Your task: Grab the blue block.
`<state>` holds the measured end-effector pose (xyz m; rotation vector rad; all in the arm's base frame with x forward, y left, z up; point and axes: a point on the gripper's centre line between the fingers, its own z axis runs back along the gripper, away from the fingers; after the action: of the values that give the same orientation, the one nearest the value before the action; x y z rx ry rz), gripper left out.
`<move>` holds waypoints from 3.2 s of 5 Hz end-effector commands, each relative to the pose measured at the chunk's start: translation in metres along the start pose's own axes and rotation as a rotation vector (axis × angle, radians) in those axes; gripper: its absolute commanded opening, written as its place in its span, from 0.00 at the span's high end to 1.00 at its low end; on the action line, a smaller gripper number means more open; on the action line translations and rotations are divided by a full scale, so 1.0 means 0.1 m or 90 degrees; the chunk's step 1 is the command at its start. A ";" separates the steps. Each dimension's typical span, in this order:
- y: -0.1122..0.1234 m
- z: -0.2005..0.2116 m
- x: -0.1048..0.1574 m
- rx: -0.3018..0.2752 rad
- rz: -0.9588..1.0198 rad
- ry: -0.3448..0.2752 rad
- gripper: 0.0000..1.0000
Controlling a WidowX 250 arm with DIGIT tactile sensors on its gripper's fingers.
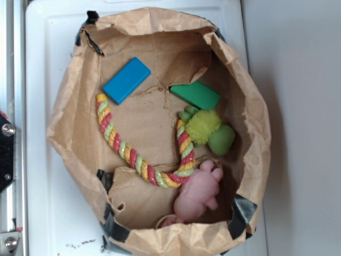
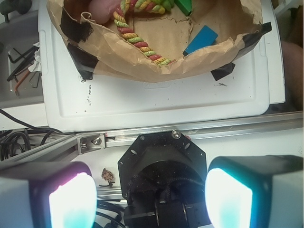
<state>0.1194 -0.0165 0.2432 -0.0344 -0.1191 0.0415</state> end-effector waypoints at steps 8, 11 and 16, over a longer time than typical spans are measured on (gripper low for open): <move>0.49 -0.80 1.42 0.010 0.181 -0.083 0.00; 0.76 -1.04 1.40 0.019 0.313 -0.107 0.00; 0.78 -1.04 1.37 0.019 0.267 -0.082 0.00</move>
<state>0.2629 0.0557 0.1437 -0.0202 -0.2103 0.4582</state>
